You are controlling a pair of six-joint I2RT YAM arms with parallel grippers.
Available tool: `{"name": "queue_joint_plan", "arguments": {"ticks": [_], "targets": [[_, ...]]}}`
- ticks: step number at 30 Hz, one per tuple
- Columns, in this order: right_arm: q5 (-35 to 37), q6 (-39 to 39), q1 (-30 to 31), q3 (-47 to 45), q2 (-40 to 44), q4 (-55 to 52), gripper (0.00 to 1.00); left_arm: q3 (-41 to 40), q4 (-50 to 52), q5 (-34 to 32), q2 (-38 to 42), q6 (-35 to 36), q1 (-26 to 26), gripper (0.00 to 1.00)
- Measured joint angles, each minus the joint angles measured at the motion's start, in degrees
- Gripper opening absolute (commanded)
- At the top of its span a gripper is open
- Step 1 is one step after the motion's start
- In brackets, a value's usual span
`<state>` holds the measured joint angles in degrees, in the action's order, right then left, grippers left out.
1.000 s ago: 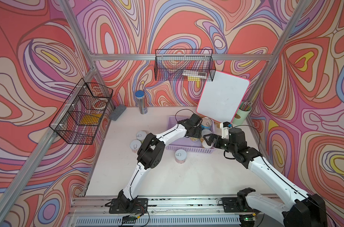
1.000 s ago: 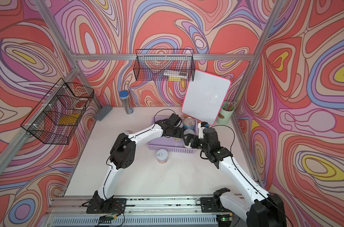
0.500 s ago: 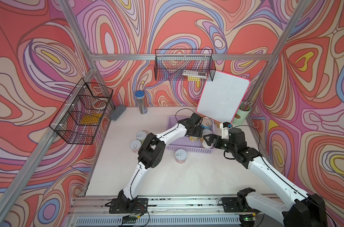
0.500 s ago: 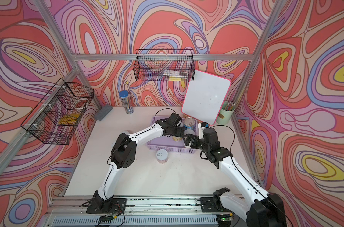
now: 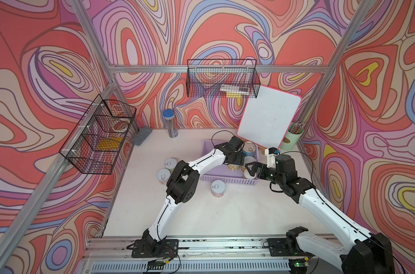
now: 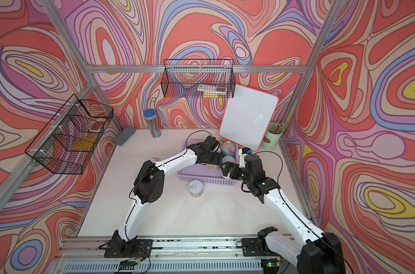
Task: Put the canned food in the basket
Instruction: Place the canned food in the basket.
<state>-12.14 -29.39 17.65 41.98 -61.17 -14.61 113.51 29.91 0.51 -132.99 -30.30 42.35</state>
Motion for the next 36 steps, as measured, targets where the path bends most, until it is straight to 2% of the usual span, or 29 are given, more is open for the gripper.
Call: {"name": "queue_joint_plan", "arguments": {"ticks": [5, 22, 30, 36], "targets": [[-0.37, 0.13, 0.0, 0.0, -0.24, 0.0, 0.98, 0.0, -0.24, 0.31, 0.0, -0.2, -0.02, 0.8], [-0.9, 0.26, -0.02, 0.0, -0.74, 0.0, 0.98, -0.37, -0.98, 0.39, 0.11, -0.81, -0.07, 0.86], [-1.62, 0.42, 0.0, 0.0, -1.57, 0.22, 0.98, -4.42, -1.95, 0.22, 2.51, -1.03, 0.0, 0.86], [-2.38, 0.37, 0.0, 0.0, -1.77, 1.33, 0.98, -9.92, -2.51, 0.11, 7.98, -1.07, 0.07, 0.86]]}}
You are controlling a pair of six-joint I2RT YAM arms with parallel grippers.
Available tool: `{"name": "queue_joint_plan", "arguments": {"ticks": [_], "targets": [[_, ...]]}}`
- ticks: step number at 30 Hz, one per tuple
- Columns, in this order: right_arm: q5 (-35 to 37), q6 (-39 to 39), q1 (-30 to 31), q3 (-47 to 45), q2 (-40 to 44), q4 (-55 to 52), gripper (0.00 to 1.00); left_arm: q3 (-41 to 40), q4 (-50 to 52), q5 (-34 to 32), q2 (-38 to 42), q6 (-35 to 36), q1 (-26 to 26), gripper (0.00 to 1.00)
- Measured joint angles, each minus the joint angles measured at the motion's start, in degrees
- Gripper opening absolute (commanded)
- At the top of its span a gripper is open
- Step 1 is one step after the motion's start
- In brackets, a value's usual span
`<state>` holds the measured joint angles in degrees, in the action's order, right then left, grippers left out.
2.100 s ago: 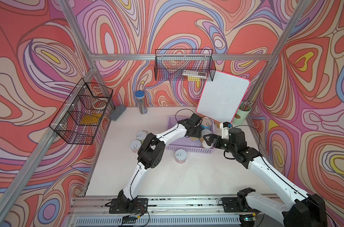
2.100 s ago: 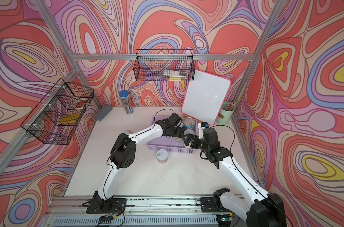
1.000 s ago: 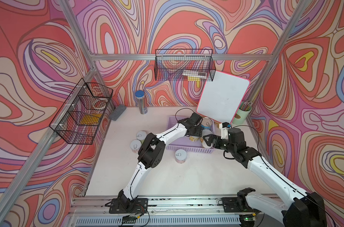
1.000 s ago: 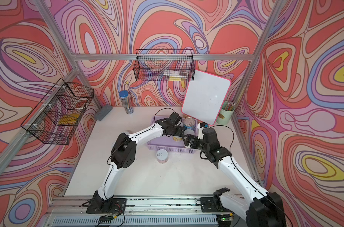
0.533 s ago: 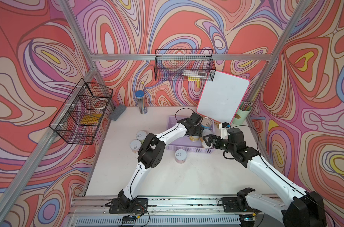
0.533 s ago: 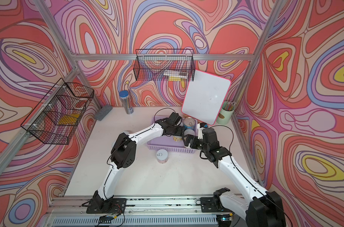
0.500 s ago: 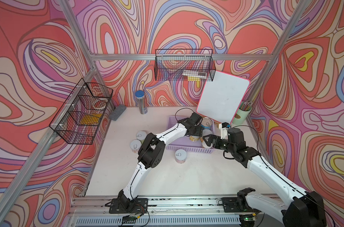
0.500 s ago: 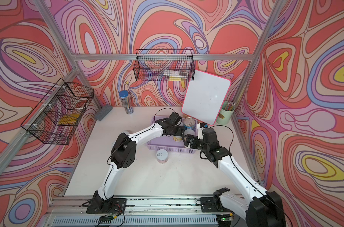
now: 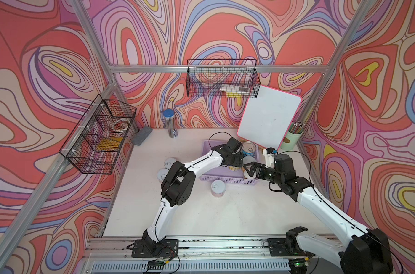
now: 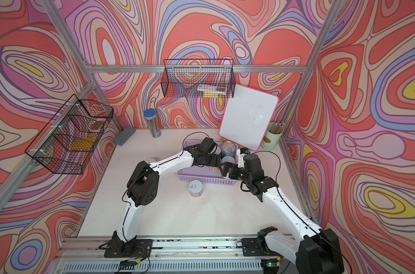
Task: Put the canned food in the basket
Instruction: Place the canned food in the basket.
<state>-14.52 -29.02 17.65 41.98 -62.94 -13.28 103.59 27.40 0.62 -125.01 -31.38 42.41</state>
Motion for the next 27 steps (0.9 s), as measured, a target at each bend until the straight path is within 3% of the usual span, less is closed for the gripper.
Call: {"name": "queue_joint_plan", "arguments": {"ticks": [6, 12, 27], "targets": [[-0.57, -0.04, 0.61, 0.0, -1.7, 1.31, 0.98, -6.12, -1.62, -0.63, 7.8, -0.15, -0.22, 0.87], [-0.68, -0.11, 3.61, 0.2, -4.83, 2.62, 0.98, -18.29, -4.52, -0.79, 18.86, -0.87, -1.86, 0.87], [4.72, -0.57, 17.88, 7.78, -14.14, 2.54, 0.98, -41.68, -3.41, -2.14, 43.58, -1.88, -5.97, 0.87]]}}
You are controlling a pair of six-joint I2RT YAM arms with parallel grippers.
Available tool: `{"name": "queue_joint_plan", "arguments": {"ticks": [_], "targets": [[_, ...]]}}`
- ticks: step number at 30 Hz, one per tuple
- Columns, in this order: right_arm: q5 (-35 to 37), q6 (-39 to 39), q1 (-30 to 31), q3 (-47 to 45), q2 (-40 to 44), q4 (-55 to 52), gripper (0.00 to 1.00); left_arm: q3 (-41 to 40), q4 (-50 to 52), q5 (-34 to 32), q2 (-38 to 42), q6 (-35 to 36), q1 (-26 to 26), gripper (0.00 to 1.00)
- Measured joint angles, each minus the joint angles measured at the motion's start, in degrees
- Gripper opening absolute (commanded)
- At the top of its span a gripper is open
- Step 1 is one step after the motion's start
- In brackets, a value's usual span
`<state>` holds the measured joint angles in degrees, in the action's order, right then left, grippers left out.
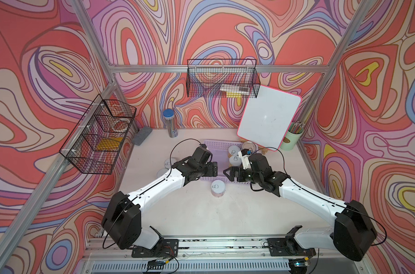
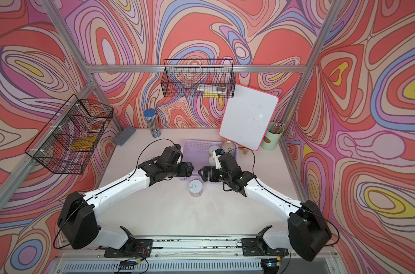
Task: Put the canned food in the basket
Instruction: Place the canned food in the basket, then pick up the canned food from the center of the board.
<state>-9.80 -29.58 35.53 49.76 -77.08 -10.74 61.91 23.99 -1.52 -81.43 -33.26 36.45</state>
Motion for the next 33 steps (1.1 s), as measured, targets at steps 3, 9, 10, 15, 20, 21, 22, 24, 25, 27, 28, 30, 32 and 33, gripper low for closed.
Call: {"name": "queue_joint_plan", "arguments": {"ticks": [3, 9, 10, 15, 20, 21, 22, 24, 25, 27, 28, 30, 32, 33], "targets": [[1.57, -0.35, 2.99, 1.29, -2.05, -0.48, 0.98, -2.14, 1.55, -0.13, 3.87, -0.02, -1.05, 0.87], [4.98, -1.84, 8.13, 4.2, -4.96, -1.55, 0.98, -6.75, 3.8, 1.01, 11.3, -0.02, -3.15, 0.87], [5.79, -2.14, 8.85, 4.68, -5.42, -2.01, 0.98, -7.85, 4.0, 1.6, 12.57, 0.0, -3.93, 0.87], [9.42, -3.52, 11.39, 7.3, -7.74, -5.35, 0.98, -11.96, 4.17, 5.53, 16.57, -0.09, -6.97, 0.87], [13.0, -4.83, 13.14, 11.82, -11.34, -10.38, 0.98, -14.91, 3.76, 10.51, 18.86, -0.31, -8.41, 0.87], [13.6, -5.22, 13.31, 12.83, -12.04, -11.56, 0.98, -15.72, 3.15, 11.8, 19.21, -0.5, -8.98, 0.87], [14.12, -5.68, 13.44, 13.84, -12.76, -12.66, 0.98, -16.52, 2.62, 12.83, 19.52, -0.81, -9.66, 0.87], [14.99, -6.21, 13.66, 15.34, -13.9, -14.56, 0.98, -18.25, 1.44, 15.04, 19.96, -1.4, -11.3, 0.87], [15.41, -6.29, 13.84, 16.09, -14.43, -15.67, 0.98, -19.04, 0.98, 16.0, 20.06, -1.81, -12.11, 0.87], [16.31, -6.29, 14.45, 17.46, -15.17, -17.64, 0.98, -20.24, 0.22, 17.51, 20.2, -2.43, -13.4, 0.87], [16.68, -6.36, 14.86, 18.47, -15.65, -19.06, 0.98, -20.63, -0.02, 18.12, 20.2, -2.71, -13.9, 0.87], [17.0, -6.23, 15.39, 20.57, -16.79, -21.22, 0.98, -21.24, -0.76, 19.3, 20.26, -3.15, -14.78, 0.87], [17.31, -5.9, 15.72, 22.03, -17.97, -22.27, 0.98, -21.57, -1.36, 20.24, 20.26, -3.45, -15.41, 0.87], [17.49, -5.88, 15.82, 22.38, -18.43, -22.67, 0.98, -21.73, -1.62, 20.72, 20.28, -3.67, -15.76, 0.87]]}}
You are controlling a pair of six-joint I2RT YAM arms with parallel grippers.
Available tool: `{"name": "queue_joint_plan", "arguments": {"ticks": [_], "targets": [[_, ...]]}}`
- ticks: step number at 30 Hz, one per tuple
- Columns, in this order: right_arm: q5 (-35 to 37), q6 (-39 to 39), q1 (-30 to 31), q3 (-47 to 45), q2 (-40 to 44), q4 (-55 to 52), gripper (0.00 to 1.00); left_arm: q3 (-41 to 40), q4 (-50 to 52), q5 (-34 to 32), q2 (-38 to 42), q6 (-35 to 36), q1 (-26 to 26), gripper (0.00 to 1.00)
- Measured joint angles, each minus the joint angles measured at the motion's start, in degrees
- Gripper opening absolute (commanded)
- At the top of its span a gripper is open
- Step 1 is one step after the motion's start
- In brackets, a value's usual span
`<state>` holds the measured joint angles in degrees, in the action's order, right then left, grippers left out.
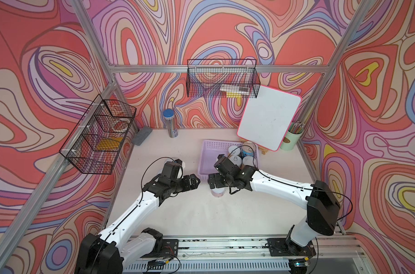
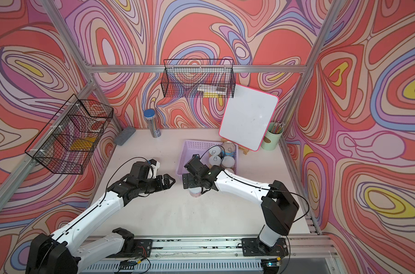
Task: Put the canned food in the basket
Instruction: Pick up the canned food from the center of the board.
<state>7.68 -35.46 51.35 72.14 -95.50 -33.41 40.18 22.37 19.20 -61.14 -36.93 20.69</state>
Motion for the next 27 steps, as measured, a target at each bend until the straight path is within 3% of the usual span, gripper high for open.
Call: {"name": "queue_joint_plan", "arguments": {"ticks": [27], "targets": [[1.99, -1.92, 0.02, 8.46, -12.09, -11.74, 0.96, -2.34, -2.69, 4.5, 1.9, -1.66, -2.73, 0.86]]}}
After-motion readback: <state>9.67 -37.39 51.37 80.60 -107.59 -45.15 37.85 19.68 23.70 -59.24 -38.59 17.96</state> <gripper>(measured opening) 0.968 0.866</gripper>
